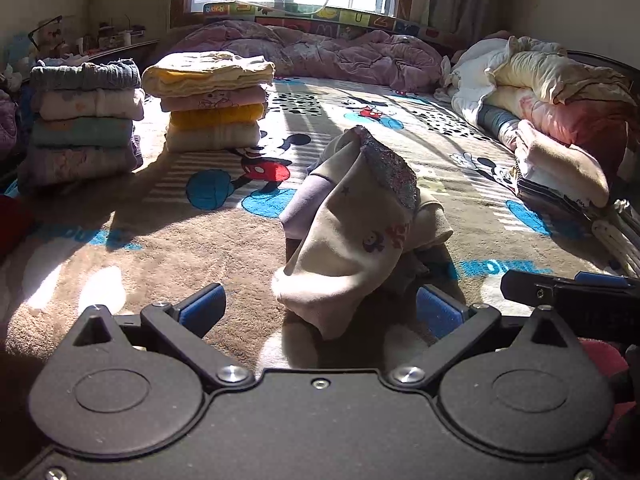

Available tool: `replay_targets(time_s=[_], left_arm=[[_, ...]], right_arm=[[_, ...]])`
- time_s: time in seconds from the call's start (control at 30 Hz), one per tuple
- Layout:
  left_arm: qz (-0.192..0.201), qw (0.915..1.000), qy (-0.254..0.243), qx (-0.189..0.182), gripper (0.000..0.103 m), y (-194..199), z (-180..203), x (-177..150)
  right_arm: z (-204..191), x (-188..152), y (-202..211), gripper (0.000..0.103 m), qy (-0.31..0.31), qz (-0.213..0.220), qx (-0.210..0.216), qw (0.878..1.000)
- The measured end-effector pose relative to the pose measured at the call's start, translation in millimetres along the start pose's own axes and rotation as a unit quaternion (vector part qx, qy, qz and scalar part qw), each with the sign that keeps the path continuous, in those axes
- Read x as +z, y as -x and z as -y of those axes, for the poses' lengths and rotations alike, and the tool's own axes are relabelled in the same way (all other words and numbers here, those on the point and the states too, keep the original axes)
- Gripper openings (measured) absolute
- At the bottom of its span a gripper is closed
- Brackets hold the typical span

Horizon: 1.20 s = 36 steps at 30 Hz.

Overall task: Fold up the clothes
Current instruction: 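Reach the left gripper into the sweatshirt pile and close on the fabric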

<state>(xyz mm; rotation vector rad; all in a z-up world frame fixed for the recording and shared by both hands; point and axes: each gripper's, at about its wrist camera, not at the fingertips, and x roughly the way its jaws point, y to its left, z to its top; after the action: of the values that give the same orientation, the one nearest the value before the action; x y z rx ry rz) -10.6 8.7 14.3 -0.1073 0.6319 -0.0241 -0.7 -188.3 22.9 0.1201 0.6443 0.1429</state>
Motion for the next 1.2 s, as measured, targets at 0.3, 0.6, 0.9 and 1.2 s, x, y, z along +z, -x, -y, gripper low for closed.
replay_targets(time_s=[0.3,0.6,0.9,1.2], left_arm=[[-0.002,0.9949,0.087,-0.051,0.103,-24,-23,10],[-0.035,0.9901,0.107,-0.084,0.103,-81,-17,32],[-0.027,0.9889,0.121,-0.082,0.102,-151,-13,118],[-0.1,0.978,0.158,-0.092,0.094,-231,-11,158]], right_arm=[[23,-12,-41,0.102,-0.035,0.019,0.077,0.996],[67,-32,-93,0.103,-0.082,0.006,0.138,0.987],[93,-35,-113,0.103,-0.155,-0.04,0.229,0.96],[103,-39,-127,0.103,-0.18,-0.06,0.237,0.953]])
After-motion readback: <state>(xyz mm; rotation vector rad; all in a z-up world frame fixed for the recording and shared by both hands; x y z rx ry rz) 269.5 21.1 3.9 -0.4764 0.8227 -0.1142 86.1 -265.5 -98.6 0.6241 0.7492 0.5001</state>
